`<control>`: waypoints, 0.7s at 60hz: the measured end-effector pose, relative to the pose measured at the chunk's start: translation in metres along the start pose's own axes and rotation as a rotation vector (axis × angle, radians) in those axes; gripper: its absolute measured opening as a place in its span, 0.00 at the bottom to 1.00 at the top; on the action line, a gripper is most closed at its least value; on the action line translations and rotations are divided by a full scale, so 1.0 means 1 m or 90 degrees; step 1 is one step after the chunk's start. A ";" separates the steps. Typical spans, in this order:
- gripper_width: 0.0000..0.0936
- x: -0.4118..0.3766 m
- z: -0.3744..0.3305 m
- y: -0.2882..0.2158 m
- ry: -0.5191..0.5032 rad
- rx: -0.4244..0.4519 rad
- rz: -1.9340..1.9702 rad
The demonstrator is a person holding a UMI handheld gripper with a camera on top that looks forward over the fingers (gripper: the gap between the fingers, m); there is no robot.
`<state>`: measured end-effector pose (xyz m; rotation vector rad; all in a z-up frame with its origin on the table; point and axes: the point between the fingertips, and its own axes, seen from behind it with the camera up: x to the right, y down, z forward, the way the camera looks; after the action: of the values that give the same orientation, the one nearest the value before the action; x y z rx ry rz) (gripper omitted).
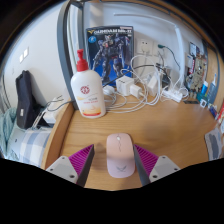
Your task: Arrange mouse
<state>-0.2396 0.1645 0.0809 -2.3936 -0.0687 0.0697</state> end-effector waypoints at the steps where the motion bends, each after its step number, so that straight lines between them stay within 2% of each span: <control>1: 0.81 -0.003 0.004 -0.002 0.000 -0.001 -0.002; 5: 0.78 -0.008 0.017 -0.012 0.009 -0.012 -0.017; 9: 0.68 -0.013 0.022 -0.012 0.009 -0.016 -0.031; 13: 0.50 -0.016 0.023 -0.012 0.005 -0.010 -0.034; 20: 0.46 -0.019 0.023 -0.009 0.000 -0.004 -0.048; 30: 0.30 -0.009 0.017 -0.007 -0.021 -0.010 -0.066; 42: 0.30 -0.001 0.014 -0.015 -0.086 -0.042 -0.086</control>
<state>-0.2417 0.1849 0.0813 -2.4407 -0.2999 0.1682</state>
